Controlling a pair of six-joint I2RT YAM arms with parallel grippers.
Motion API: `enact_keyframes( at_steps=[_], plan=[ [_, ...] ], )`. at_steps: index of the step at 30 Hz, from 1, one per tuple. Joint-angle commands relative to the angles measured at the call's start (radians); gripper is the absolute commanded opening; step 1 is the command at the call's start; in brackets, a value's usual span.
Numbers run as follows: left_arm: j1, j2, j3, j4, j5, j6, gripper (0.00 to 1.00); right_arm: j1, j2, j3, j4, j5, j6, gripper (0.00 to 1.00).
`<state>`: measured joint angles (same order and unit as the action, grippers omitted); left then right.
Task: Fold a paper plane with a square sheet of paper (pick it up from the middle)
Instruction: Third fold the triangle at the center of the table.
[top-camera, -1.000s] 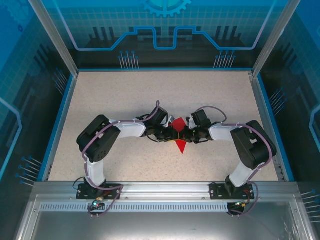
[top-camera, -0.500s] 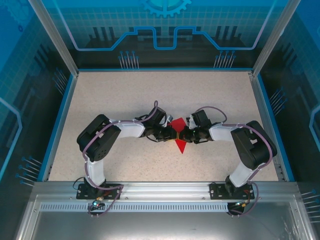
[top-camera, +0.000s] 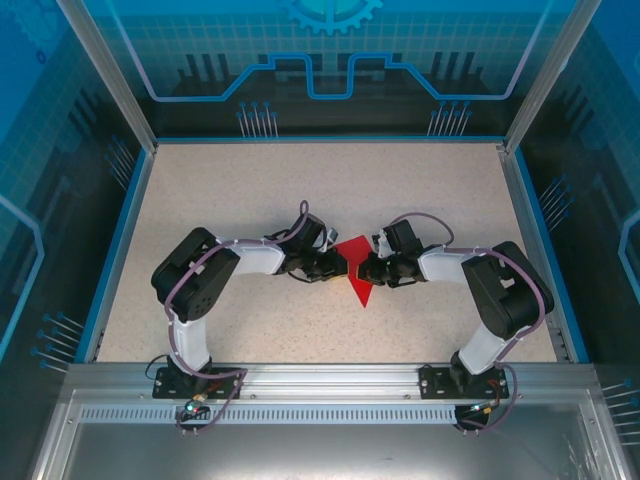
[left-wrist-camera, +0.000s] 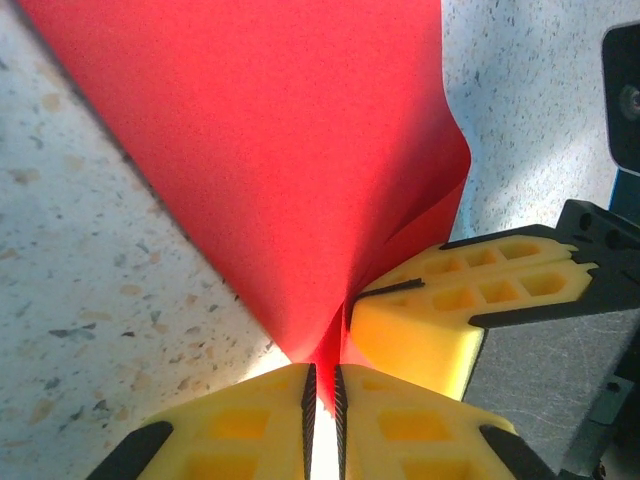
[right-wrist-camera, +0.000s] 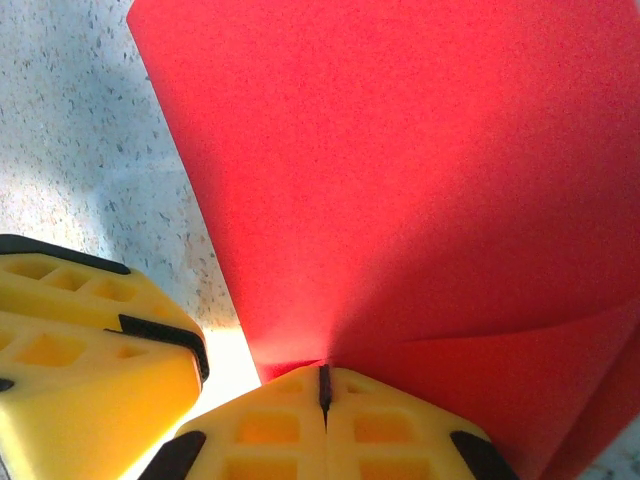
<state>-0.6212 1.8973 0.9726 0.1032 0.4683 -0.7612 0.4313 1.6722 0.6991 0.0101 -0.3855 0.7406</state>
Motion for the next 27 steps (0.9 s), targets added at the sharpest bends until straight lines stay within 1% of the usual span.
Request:
enact_keyframes(
  at_steps=[1,8,20,27],
  plan=[
    [-0.013,-0.02,0.031,0.0,0.026,-0.001,0.16,-0.003,0.0,-0.029,-0.069,-0.004,-0.015,0.0],
    [-0.022,0.005,0.043,0.019,0.03,-0.012,0.16,-0.003,-0.01,-0.03,-0.08,0.0,-0.02,0.0],
    [-0.034,0.079,0.077,-0.04,0.041,0.021,0.17,-0.004,-0.025,-0.03,-0.086,0.001,-0.02,0.0],
    [-0.041,0.085,0.096,-0.097,0.043,0.062,0.17,-0.005,-0.026,-0.026,-0.088,0.002,-0.017,0.0]
  ],
)
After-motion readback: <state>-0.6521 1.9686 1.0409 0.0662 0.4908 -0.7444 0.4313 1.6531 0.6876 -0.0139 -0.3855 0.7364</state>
